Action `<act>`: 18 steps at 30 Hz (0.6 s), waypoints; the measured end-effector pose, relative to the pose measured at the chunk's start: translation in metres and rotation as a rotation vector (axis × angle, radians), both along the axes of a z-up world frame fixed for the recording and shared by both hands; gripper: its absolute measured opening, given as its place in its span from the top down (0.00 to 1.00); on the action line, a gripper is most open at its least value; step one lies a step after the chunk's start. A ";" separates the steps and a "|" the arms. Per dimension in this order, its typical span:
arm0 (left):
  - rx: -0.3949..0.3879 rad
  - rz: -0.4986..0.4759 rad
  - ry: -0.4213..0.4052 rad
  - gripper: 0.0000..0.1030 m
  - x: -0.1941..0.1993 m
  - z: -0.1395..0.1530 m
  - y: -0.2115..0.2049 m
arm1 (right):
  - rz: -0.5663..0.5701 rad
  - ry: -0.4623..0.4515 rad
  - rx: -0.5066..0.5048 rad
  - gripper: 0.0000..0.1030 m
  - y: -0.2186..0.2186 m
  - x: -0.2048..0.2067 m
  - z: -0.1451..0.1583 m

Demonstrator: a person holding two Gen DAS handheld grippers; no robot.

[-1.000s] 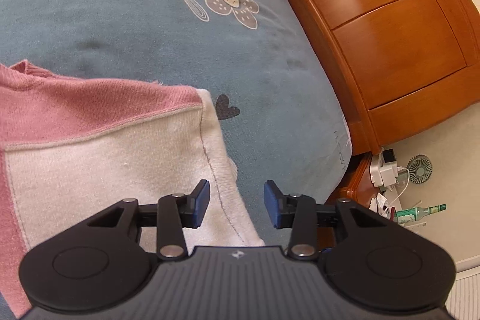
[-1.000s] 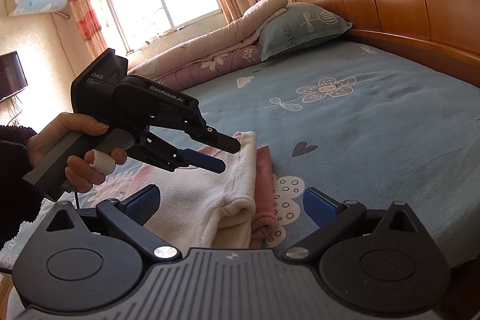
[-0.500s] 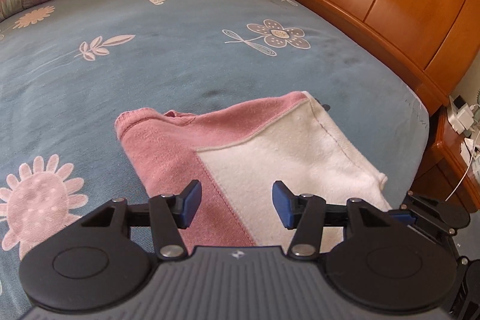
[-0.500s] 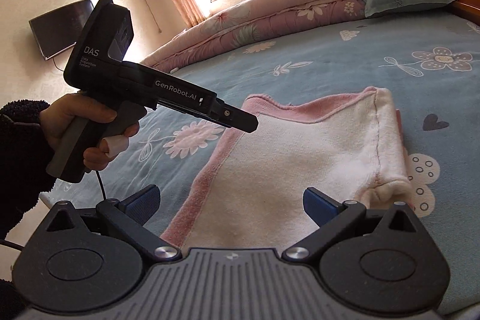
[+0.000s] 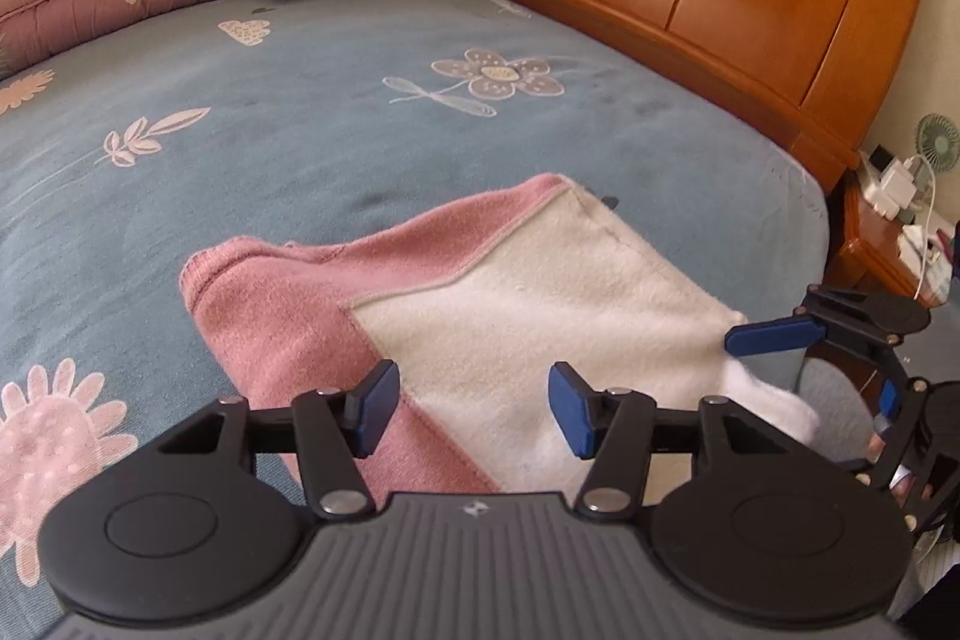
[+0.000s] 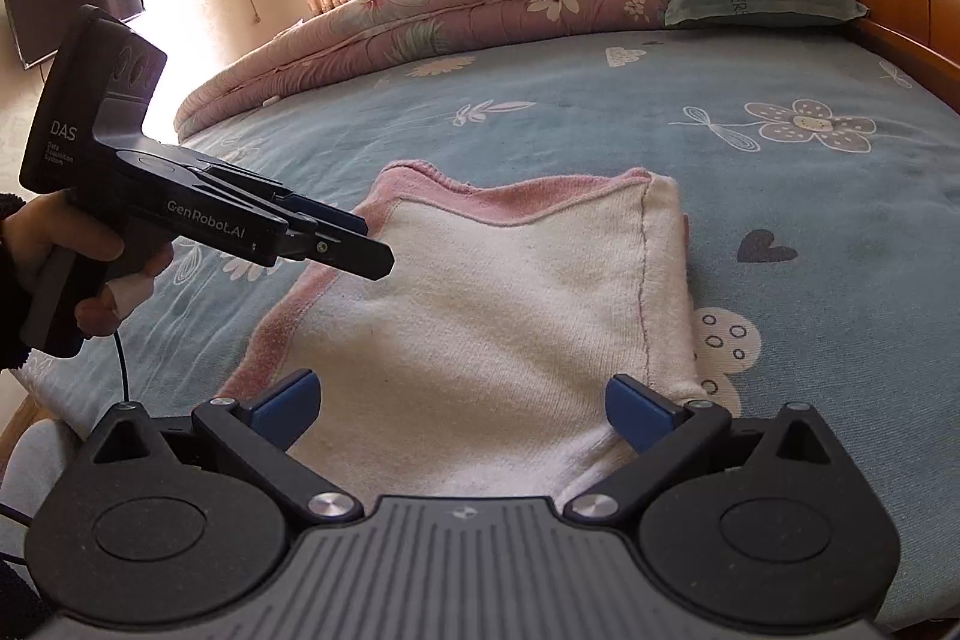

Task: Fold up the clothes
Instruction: 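Move both open tools back over the folded sweater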

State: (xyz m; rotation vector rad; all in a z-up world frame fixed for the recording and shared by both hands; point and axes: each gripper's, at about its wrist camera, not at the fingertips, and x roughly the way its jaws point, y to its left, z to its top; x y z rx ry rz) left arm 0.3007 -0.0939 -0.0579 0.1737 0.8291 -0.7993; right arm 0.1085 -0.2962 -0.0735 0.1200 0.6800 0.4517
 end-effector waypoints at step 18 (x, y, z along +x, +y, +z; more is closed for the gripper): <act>-0.193 0.185 0.086 0.42 0.032 -0.001 0.027 | 0.012 -0.038 -0.042 0.00 0.014 0.033 0.007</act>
